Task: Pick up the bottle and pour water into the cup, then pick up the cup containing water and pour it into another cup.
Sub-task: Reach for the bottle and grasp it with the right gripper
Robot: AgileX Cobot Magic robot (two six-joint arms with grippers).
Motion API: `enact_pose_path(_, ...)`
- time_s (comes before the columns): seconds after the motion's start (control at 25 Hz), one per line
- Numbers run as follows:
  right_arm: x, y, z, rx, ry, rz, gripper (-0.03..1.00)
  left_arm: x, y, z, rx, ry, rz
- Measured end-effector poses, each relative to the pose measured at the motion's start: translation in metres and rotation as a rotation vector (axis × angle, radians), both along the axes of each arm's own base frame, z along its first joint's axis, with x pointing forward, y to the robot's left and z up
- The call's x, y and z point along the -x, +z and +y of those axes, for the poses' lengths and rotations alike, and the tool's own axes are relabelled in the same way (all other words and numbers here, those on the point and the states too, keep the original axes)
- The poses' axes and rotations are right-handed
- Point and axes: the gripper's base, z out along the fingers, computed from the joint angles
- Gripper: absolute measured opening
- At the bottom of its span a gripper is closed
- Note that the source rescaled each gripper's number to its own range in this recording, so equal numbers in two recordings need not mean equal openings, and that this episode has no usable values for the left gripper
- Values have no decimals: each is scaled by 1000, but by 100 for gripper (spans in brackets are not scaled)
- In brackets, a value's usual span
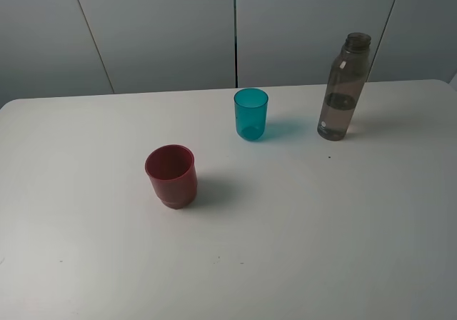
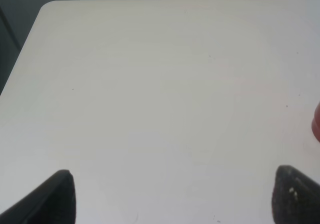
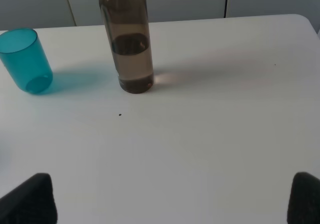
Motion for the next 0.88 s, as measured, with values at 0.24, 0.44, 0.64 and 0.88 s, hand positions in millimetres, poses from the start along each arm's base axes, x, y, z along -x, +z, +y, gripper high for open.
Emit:
enact_pose_path(0.24, 0, 0, 0, 0, 0, 0, 100, 0, 0, 0, 0, 0, 0)
enact_pose_path(0.44, 0, 0, 0, 0, 0, 0, 100, 0, 0, 0, 0, 0, 0)
enact_pose_path(0.64, 0, 0, 0, 0, 4, 0, 100, 0, 0, 0, 0, 0, 0)
enact_pose_path(0.88, 0, 0, 0, 0, 4, 0, 100, 0, 0, 0, -3, -2, 0)
